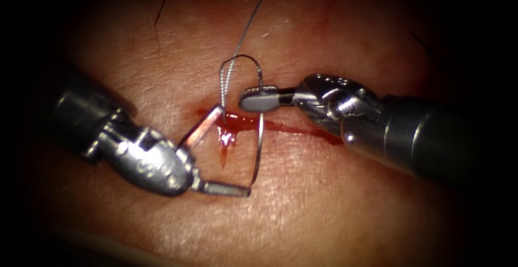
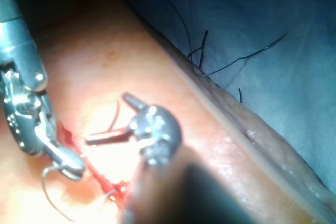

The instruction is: Wound Closure

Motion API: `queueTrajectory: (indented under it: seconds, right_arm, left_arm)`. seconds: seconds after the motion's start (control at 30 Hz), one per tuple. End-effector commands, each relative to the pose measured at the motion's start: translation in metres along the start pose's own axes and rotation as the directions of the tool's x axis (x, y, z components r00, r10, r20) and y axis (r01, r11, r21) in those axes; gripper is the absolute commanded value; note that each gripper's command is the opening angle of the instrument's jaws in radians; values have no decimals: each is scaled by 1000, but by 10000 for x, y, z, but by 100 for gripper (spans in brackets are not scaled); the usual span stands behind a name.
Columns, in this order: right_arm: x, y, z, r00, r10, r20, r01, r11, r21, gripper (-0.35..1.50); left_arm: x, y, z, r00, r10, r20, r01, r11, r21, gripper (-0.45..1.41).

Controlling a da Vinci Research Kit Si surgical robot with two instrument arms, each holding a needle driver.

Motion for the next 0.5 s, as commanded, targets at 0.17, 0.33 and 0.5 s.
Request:
queueTrajectory:
  seconds: [0.17,0.33,0.5]
  right_arm:
    - [-4,3,12,986,-165,5,165,986,6,-35]
    - [-3,7,12,960,-280,26,280,960,3,-35]
    - [-3,7,15,947,-320,26,320,947,-8,-35]
  left_arm:
    - [-26,-11,-33,991,-99,86,108,989,-98,4]
    - [-84,-13,-30,966,-178,186,207,967,-146,-40]
    - [-147,3,-2,946,-214,242,265,943,-202,-45]
